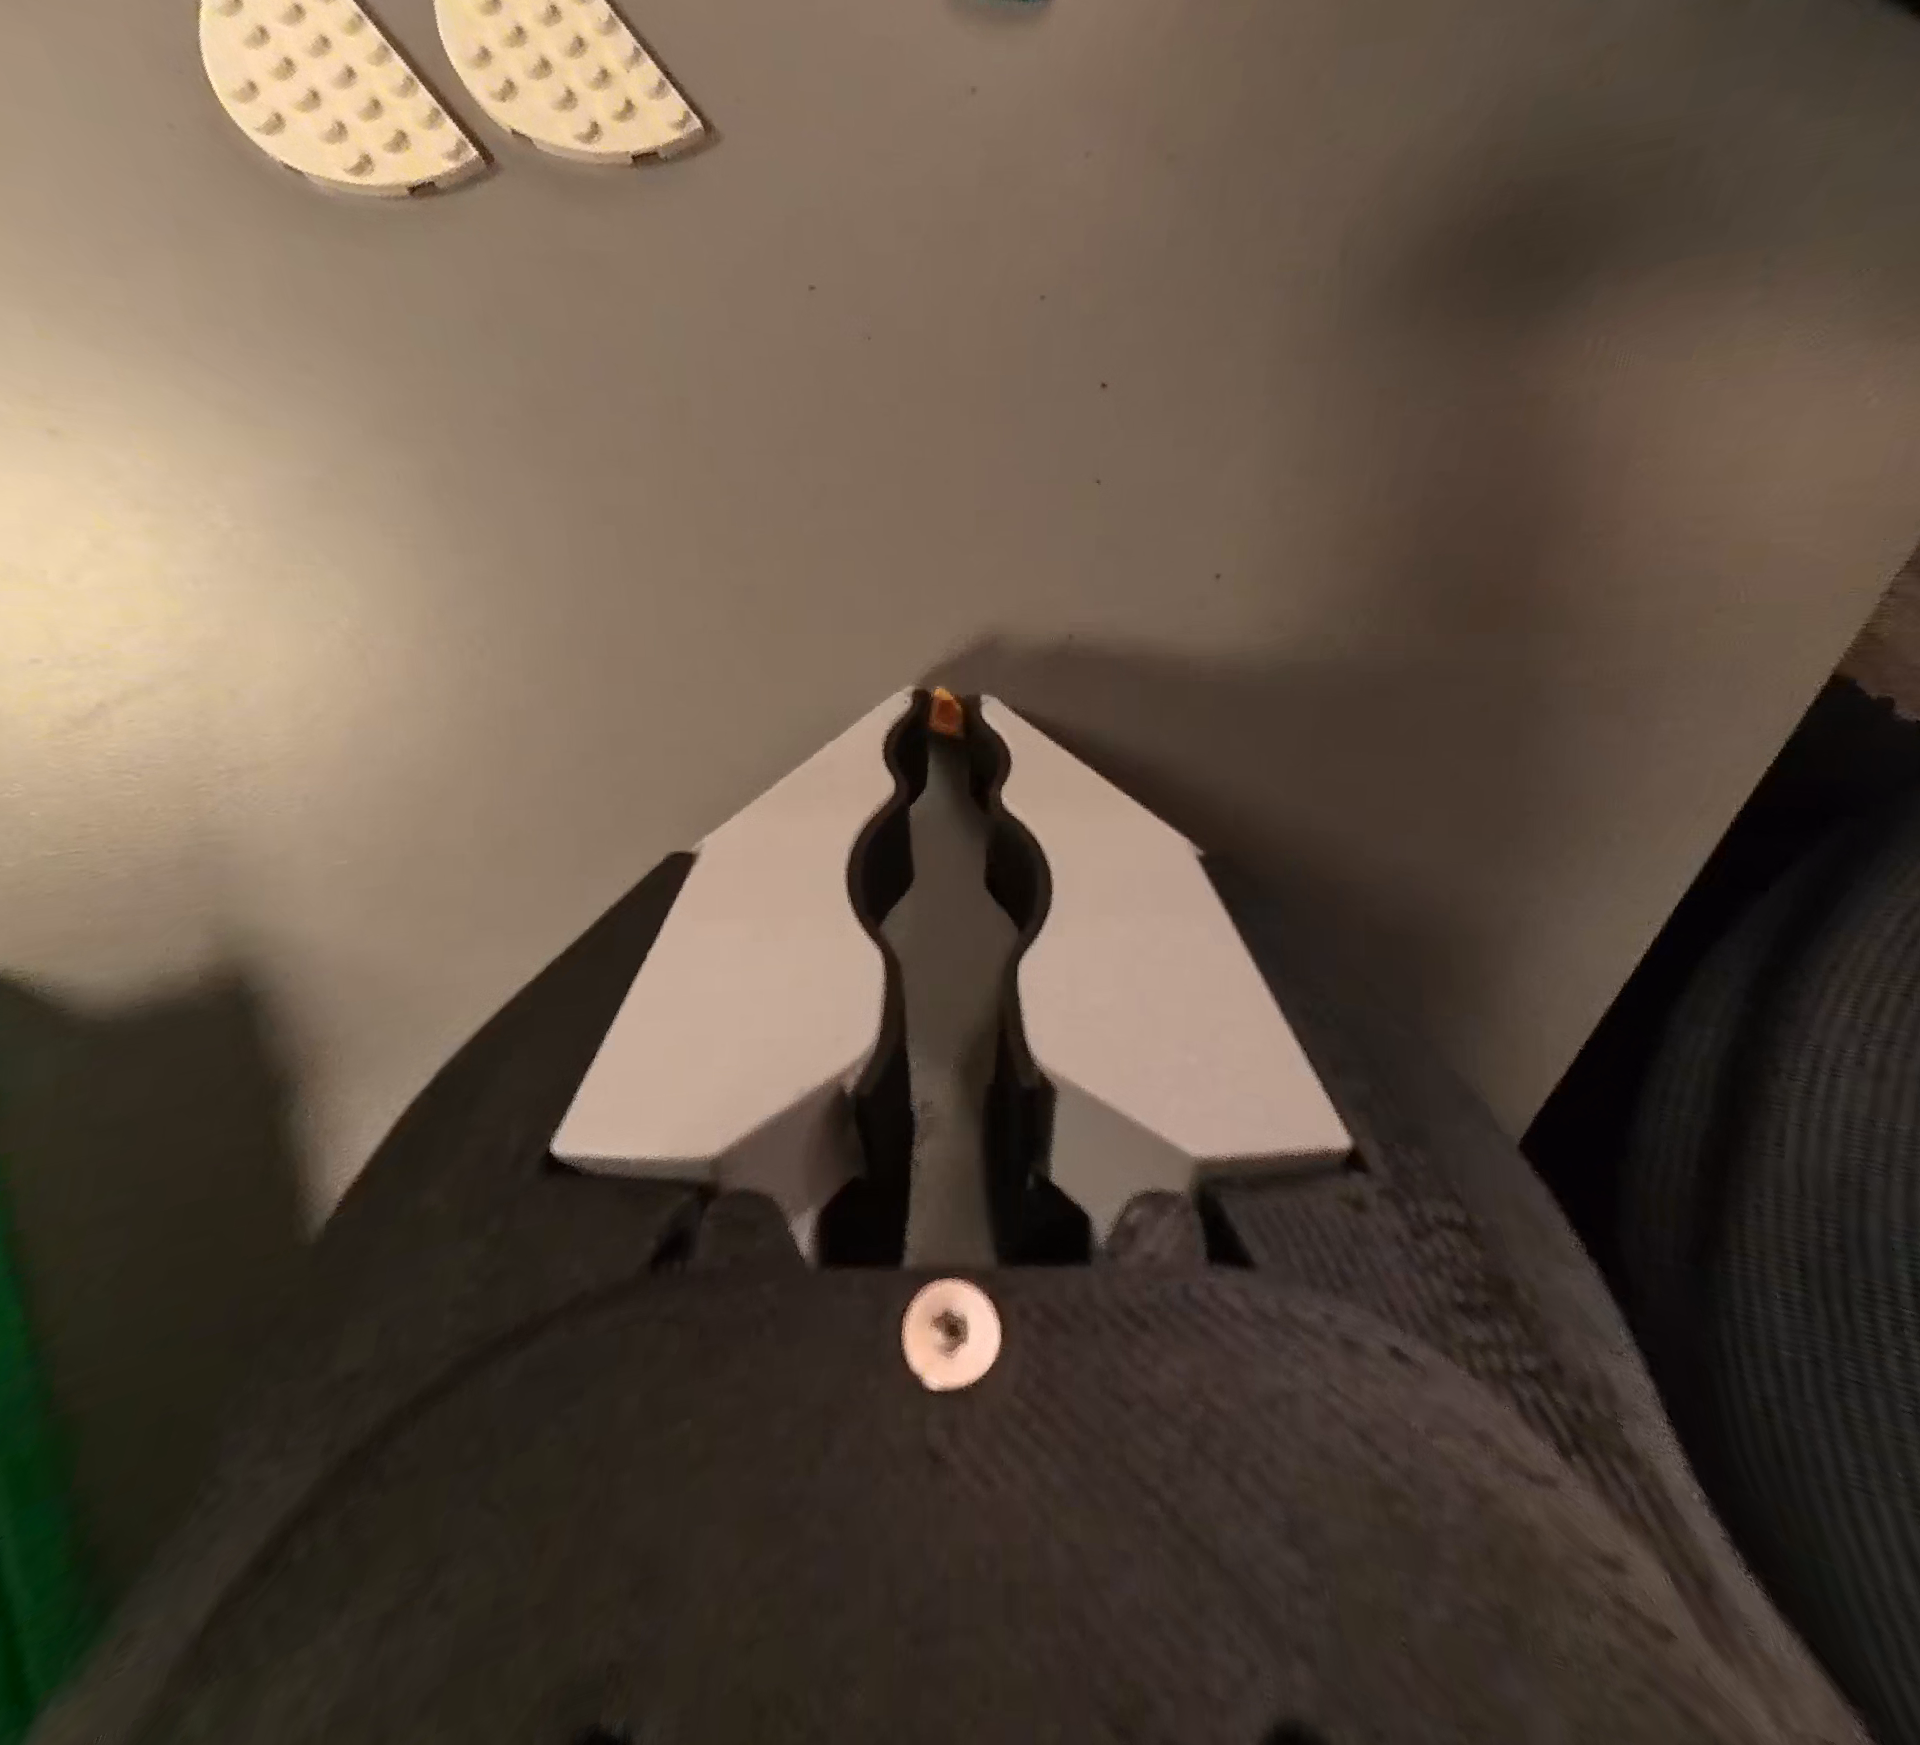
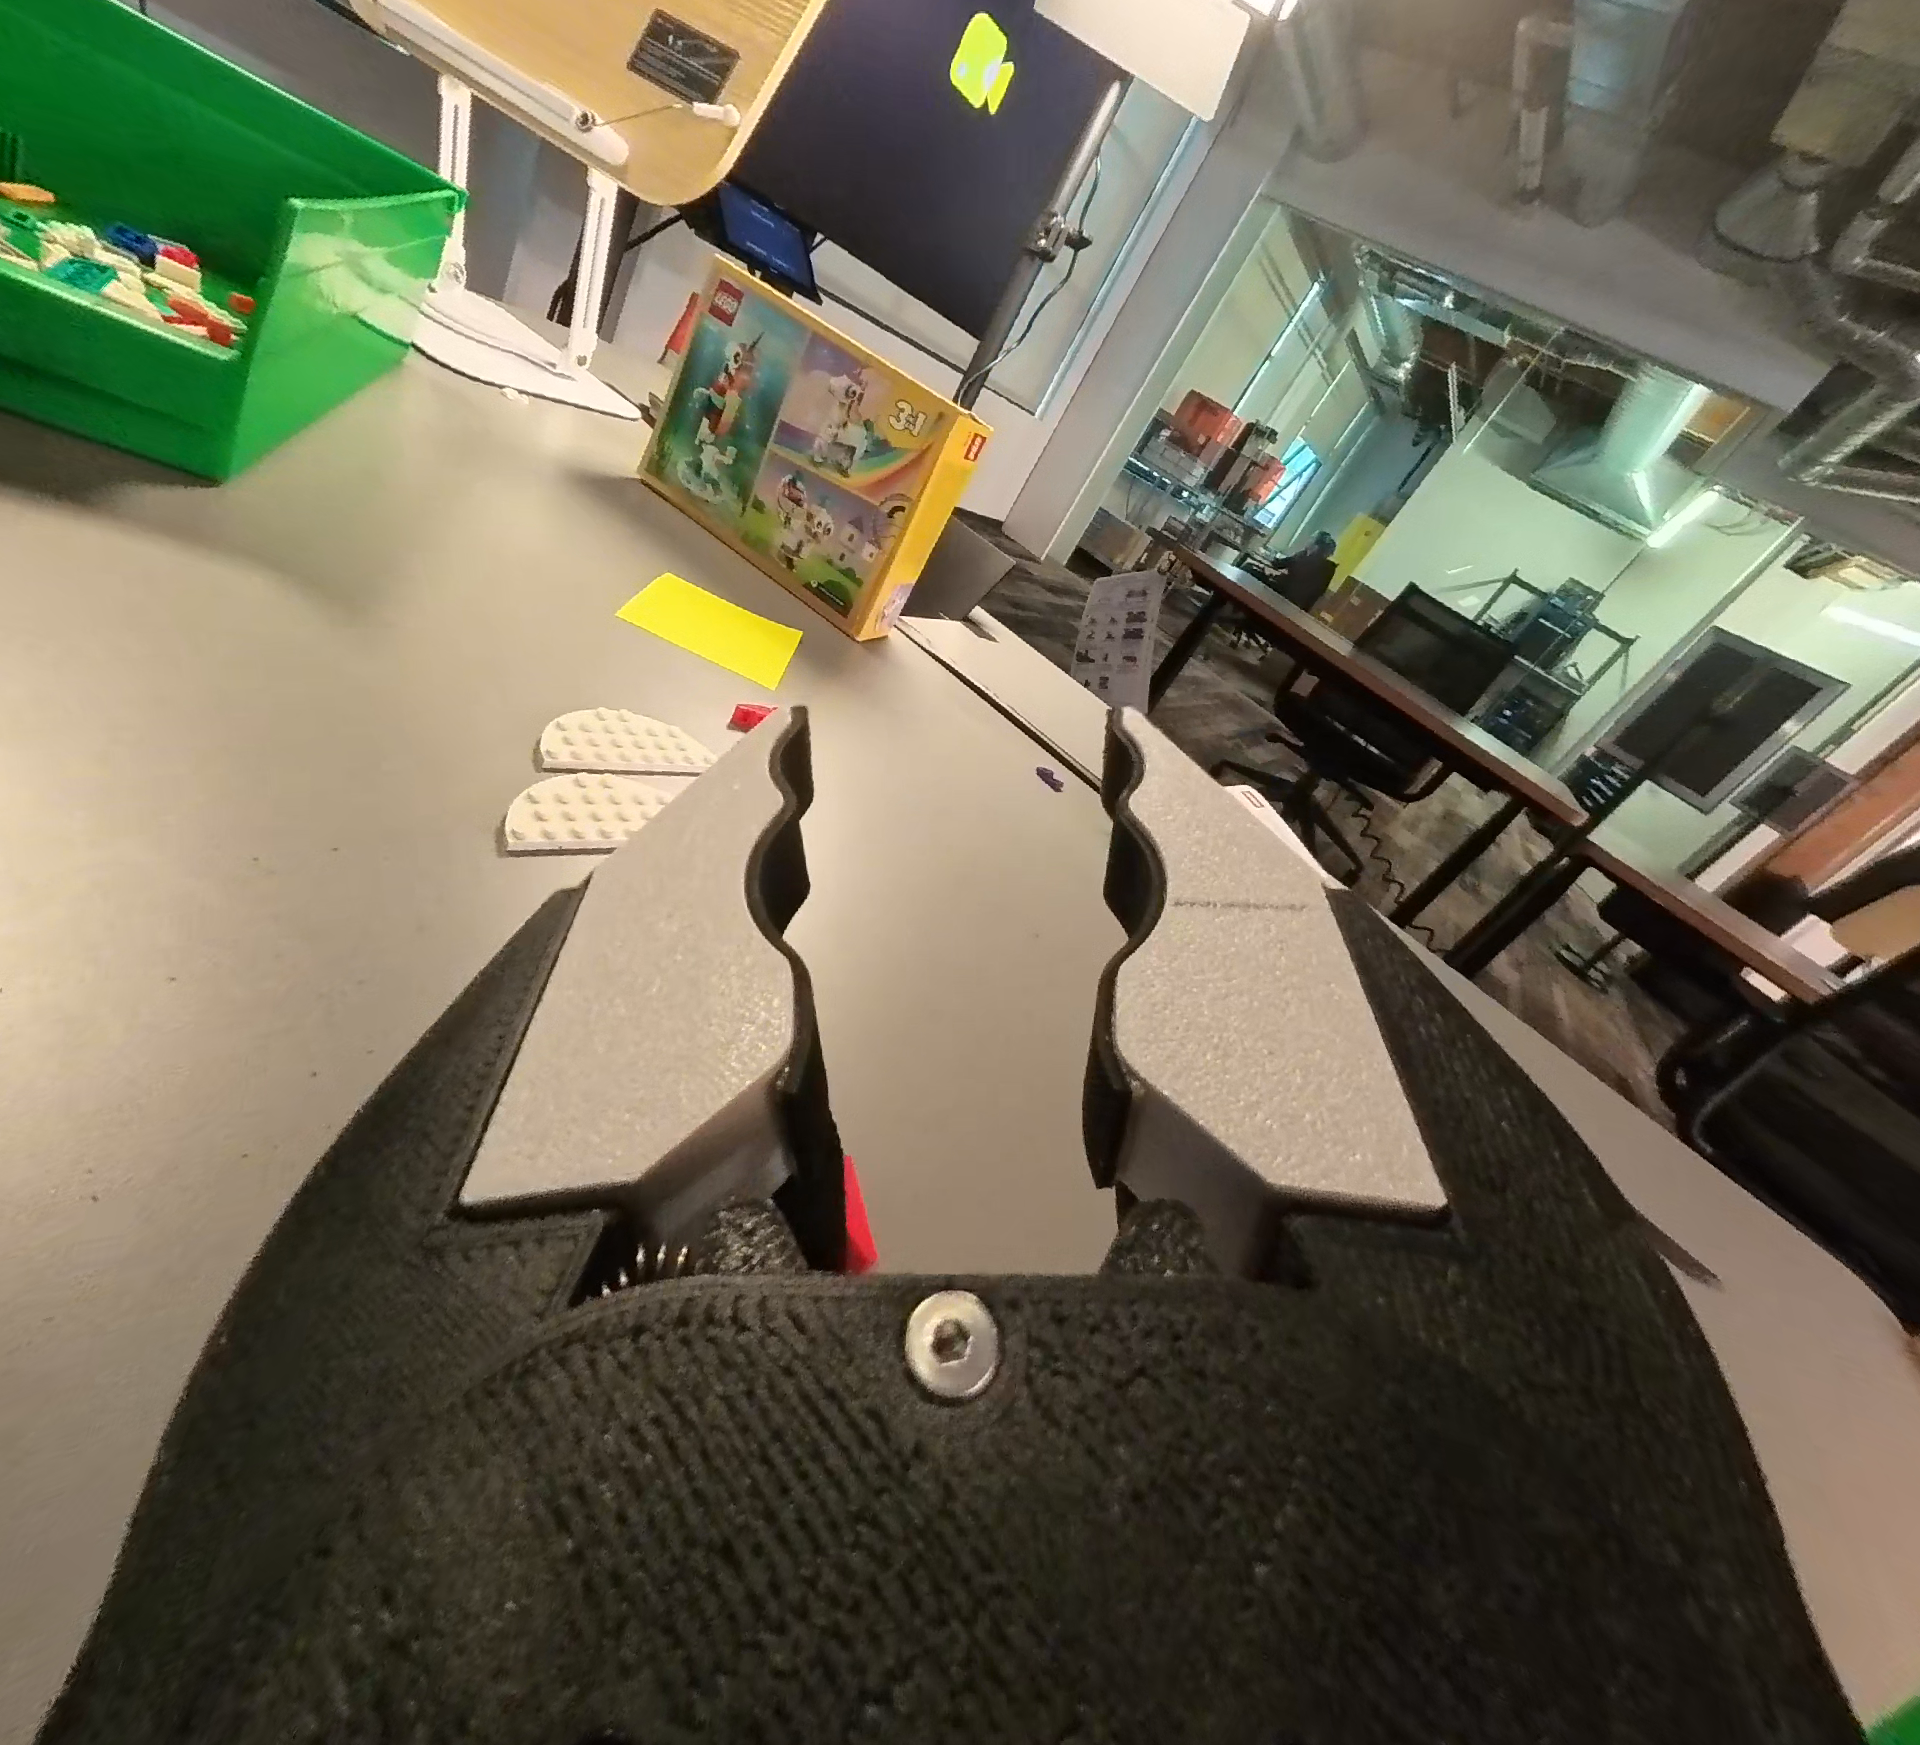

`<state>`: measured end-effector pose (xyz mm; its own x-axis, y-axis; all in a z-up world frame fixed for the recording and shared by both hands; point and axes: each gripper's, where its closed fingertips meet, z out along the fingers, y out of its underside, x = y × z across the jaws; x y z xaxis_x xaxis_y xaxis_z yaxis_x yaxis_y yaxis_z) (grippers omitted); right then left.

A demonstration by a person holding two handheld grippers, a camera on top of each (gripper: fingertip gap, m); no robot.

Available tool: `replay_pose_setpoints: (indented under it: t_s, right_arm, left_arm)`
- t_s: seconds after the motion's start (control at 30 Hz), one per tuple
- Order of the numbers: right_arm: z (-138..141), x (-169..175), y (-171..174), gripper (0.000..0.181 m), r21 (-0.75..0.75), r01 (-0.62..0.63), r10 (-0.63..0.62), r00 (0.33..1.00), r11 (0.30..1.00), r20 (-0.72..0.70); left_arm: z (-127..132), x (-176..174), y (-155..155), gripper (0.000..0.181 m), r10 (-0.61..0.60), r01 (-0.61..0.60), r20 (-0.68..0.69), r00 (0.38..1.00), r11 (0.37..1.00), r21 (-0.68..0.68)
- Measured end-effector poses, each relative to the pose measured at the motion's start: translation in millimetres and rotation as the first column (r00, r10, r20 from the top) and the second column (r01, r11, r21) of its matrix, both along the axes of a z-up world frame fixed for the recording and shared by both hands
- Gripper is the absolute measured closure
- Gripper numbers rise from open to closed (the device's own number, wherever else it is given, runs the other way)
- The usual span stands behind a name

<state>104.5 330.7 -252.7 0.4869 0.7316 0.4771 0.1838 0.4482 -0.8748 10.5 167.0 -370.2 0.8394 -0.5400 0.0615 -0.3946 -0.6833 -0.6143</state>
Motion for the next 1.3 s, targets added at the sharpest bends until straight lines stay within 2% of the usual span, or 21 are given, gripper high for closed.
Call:
replay_pose_setpoints:
  t_s: [0.1, 0.2, 0.27, 0.33, 0.37, 0.47, 0.53, 0.63, 0.73, 0.9, 0.97, 1.03, 1.17, 1.23, 1.3]
  right_arm:
    - [-1, -1, -1, 0.127, 0.006, -0.010, 0.010, 1.000, 1.000, 0.010]
    - [-3, -4, -8, 0.131, -0.041, -0.061, 0.062, 0.998, 0.997, 0.022]
    - [-19, -10, -19, 0.143, -0.163, -0.133, 0.150, 0.984, 0.978, 0.097]
    - [-50, -15, -33, 0.158, -0.360, -0.195, 0.285, 0.934, 0.912, 0.214]
    - [-66, -15, -38, 0.161, -0.462, -0.184, 0.335, 0.903, 0.868, 0.270]
    - [-98, -12, -47, 0.161, -0.626, -0.109, 0.408, 0.840, 0.772, 0.357]
    - [-108, -10, -44, 0.161, -0.615, -0.051, 0.382, 0.822, 0.787, 0.422]
    - [-110, -13, -46, 0.167, -0.591, -0.033, 0.364, 0.815, 0.806, 0.451]
    - [-113, -14, -45, 0.169, -0.579, -0.010, 0.345, 0.811, 0.815, 0.473]
    - [-113, -17, -48, 0.176, -0.590, -0.019, 0.355, 0.814, 0.807, 0.460]
    - [-114, -18, -47, 0.177, -0.582, -0.015, 0.347, 0.815, 0.813, 0.465]
    - [-113, -19, -47, 0.177, -0.566, -0.014, 0.339, 0.813, 0.824, 0.473]
    - [-109, -20, -43, 0.181, -0.492, -0.029, 0.303, 0.820, 0.870, 0.486]
    - [-105, -20, -42, 0.181, -0.479, -0.040, 0.295, 0.831, 0.877, 0.471]
    - [-103, -20, -43, 0.181, -0.474, -0.057, 0.303, 0.833, 0.879, 0.462]
  left_arm:
    - [5, -17, 1, 0.176, 0.030, -0.027, -0.086, 0.996, 0.999, 0.033]
    - [43, -48, 7, 0.176, 0.154, -0.132, -0.109, 0.982, 0.974, 0.185]
    - [79, -93, 10, 0.176, 0.337, -0.289, -0.116, 0.934, 0.906, 0.309]
    - [106, -142, 4, 0.176, 0.512, -0.438, -0.118, 0.851, 0.815, 0.379]
    - [111, -164, -1, 0.176, 0.580, -0.501, -0.126, 0.805, 0.779, 0.378]
    - [101, -213, -17, 0.172, 0.687, -0.628, -0.192, 0.701, 0.722, 0.291]
    - [90, -233, -25, 0.154, 0.728, -0.690, -0.225, 0.647, 0.686, 0.232]
    - [77, -249, -31, 0.130, 0.758, -0.745, -0.251, 0.602, 0.646, 0.164]
    - [86, -248, -26, 0.134, 0.762, -0.733, -0.234, 0.604, 0.646, 0.213]
    - [129, -227, -12, 0.127, 0.761, -0.653, -0.196, 0.618, 0.636, 0.411]
    - [141, -209, -4, 0.120, 0.739, -0.613, -0.166, 0.653, 0.645, 0.456]
    - [149, -183, 8, 0.116, 0.688, -0.559, -0.132, 0.714, 0.673, 0.484]
    - [149, -120, 34, 0.117, 0.515, -0.406, -0.087, 0.853, 0.759, 0.510]
    - [140, -107, 44, 0.118, 0.480, -0.359, -0.124, 0.869, 0.782, 0.509]
    - [132, -114, 48, 0.119, 0.499, -0.351, -0.189, 0.846, 0.787, 0.508]
